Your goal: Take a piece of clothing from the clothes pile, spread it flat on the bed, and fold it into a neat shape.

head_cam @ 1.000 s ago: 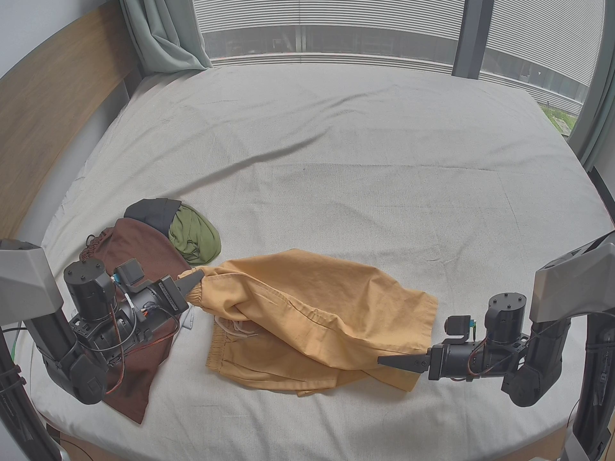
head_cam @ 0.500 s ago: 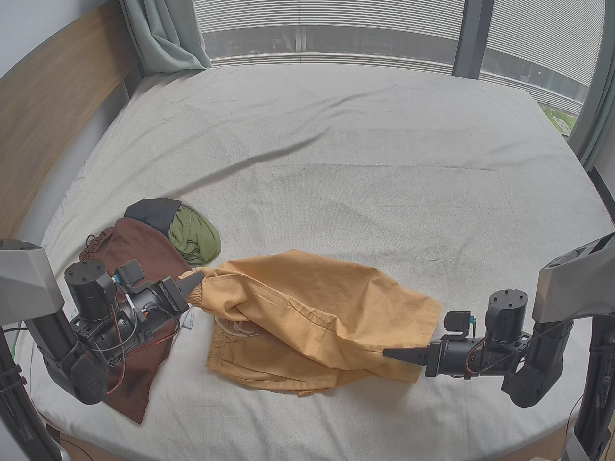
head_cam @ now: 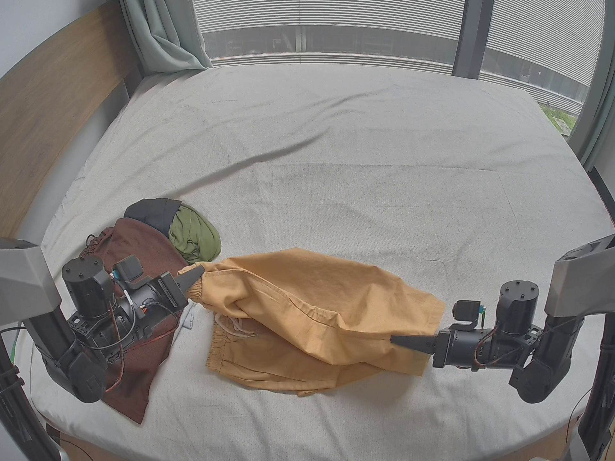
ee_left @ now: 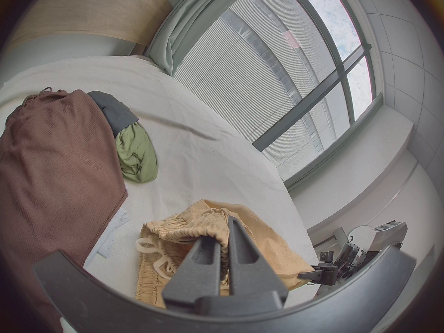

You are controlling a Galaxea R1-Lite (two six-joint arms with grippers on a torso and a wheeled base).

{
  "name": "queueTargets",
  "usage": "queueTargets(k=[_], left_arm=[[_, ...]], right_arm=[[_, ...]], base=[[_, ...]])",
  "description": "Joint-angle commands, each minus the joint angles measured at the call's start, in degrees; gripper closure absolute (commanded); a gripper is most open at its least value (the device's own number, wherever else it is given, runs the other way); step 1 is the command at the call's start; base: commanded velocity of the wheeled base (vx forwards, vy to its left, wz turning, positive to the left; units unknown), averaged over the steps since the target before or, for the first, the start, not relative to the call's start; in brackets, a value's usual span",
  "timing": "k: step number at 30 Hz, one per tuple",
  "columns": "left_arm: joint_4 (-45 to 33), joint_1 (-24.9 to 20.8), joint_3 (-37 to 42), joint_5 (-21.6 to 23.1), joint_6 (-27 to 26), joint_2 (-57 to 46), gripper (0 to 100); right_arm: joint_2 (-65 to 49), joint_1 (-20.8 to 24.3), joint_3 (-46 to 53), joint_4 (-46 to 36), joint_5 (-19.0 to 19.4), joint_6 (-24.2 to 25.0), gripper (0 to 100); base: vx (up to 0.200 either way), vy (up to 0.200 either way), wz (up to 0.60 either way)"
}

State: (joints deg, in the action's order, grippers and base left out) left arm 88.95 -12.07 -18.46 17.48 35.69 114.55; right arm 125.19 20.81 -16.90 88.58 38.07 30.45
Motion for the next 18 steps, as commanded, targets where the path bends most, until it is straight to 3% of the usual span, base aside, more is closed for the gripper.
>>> queueTargets(k=[1,10,18], left_arm=[[0.25,-0.06,-0.26,1.42,0.08,-2.67,100],[0.17,-0.94,1.05,4.67,-0.71,-10.67,100],[0.08,-0.5,1.32,6.51,-6.69,-11.37,100]], right_arm=[[-5.57,-0.59,0.46,-0.16,-0.01,0.31,100],[-12.77,0.11,1.52,-0.25,-0.01,1.8,100],[-17.52,1.25,2.04,-0.25,-0.01,4.79,100]], base=[[0.0,0.0,0.0],[0.0,0.0,0.0],[0.0,0.0,0.0]])
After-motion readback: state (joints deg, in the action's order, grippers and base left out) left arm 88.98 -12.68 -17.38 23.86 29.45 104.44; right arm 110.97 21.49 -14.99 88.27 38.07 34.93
